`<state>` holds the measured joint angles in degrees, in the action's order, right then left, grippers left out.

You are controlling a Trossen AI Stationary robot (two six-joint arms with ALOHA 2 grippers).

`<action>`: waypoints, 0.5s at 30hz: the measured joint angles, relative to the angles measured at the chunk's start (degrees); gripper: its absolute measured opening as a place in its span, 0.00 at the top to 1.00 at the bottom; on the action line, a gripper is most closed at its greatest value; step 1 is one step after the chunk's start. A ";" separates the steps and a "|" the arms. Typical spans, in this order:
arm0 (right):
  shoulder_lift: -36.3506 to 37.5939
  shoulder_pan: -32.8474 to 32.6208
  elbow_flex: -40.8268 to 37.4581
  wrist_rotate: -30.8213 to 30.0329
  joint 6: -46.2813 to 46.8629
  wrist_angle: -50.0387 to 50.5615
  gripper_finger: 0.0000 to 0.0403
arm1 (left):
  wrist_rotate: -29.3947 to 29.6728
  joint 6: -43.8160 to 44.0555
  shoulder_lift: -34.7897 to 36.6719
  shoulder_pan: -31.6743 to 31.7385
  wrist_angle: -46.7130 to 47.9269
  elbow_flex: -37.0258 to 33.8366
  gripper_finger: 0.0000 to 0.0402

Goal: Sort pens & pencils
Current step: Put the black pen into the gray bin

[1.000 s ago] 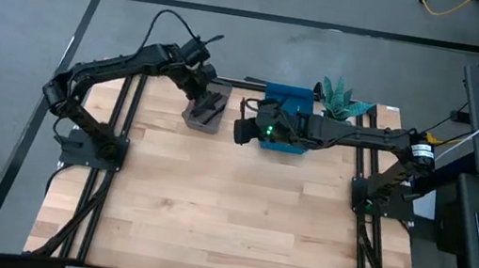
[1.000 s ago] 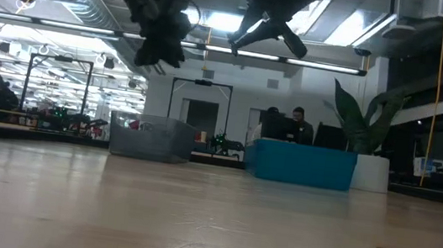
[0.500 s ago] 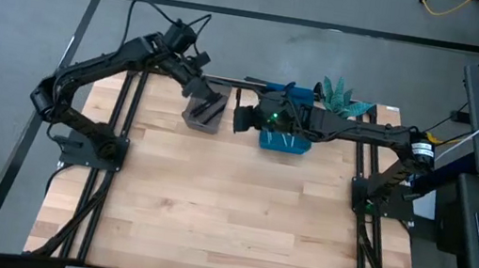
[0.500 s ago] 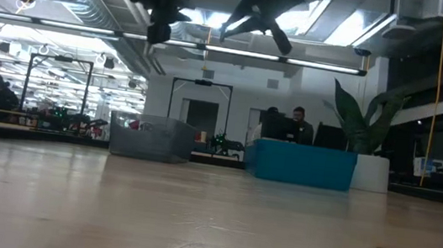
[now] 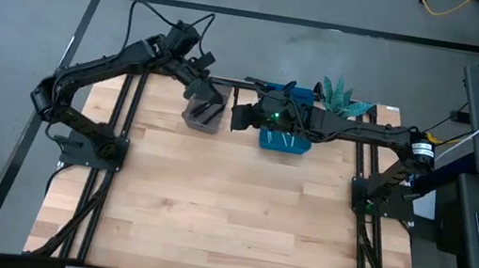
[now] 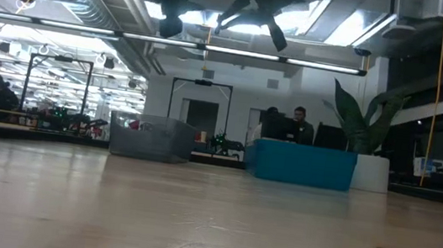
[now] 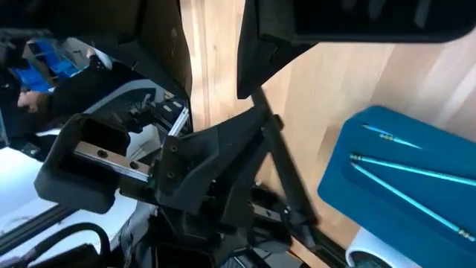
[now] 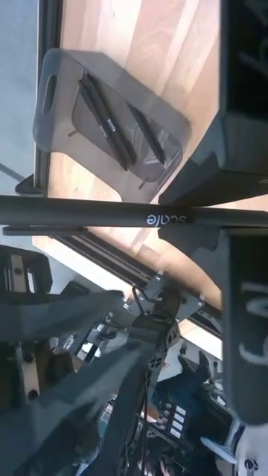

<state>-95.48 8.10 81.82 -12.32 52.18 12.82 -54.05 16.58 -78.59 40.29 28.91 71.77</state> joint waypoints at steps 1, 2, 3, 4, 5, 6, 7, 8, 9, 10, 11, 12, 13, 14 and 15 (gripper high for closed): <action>0.00 0.00 0.00 0.11 0.00 -0.03 0.93 | 0.45 0.08 0.00 -0.31 -0.12 0.00 0.75; 0.00 0.00 0.00 0.36 0.00 -0.28 0.93 | 0.99 0.45 0.00 -0.52 -0.25 0.00 0.75; 0.00 0.00 0.00 0.41 -0.06 -0.72 0.93 | 1.63 0.83 0.00 -0.70 -0.54 0.00 0.75; 0.00 0.00 0.00 0.48 -0.14 -1.14 0.93 | 2.13 0.96 0.00 -0.73 -0.91 0.00 0.75; 0.00 -0.02 0.00 0.48 -0.18 -1.53 0.93 | 2.47 1.09 0.00 -0.72 -1.39 0.00 0.75; 0.00 -0.02 0.00 0.52 -0.22 -1.64 0.93 | 2.54 1.32 0.00 -0.72 -2.09 0.00 0.75; 0.00 -0.02 0.00 0.52 -0.30 -1.75 0.93 | 2.55 1.75 0.00 -0.72 -2.78 0.00 0.75; 0.00 -0.02 0.00 0.55 -0.34 -1.96 0.93 | 2.62 2.34 0.00 -0.72 -3.52 0.00 0.75; 0.00 -0.02 0.00 0.71 -0.33 -1.98 0.93 | 2.78 2.78 0.00 -0.72 -4.32 0.00 0.75; 0.00 -0.02 0.00 1.01 -0.28 -2.01 0.93 | 2.98 3.18 0.00 -0.72 -5.04 0.00 0.75; 0.00 -0.02 0.00 1.33 -0.28 -2.07 0.93 | 3.23 3.88 0.00 -0.74 -5.63 0.02 0.75; 0.00 -0.03 0.00 1.44 -0.28 -2.24 0.93 | 3.57 4.24 0.00 -0.74 -6.02 0.02 0.75; 0.00 -0.14 0.00 1.44 -0.28 -2.53 0.93 | 3.59 4.28 0.00 -0.74 -6.28 0.02 0.75; 0.00 -0.21 0.00 1.44 -0.29 -2.80 0.93 | 3.73 4.29 0.00 -0.72 -6.28 0.02 0.75; 0.00 -0.28 0.00 1.44 -0.33 -3.02 0.93 | 3.90 4.30 0.00 -0.72 -6.28 0.02 0.75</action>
<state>-95.48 7.81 81.82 -10.87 51.86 9.80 -50.15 20.88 -78.59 39.57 22.63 71.79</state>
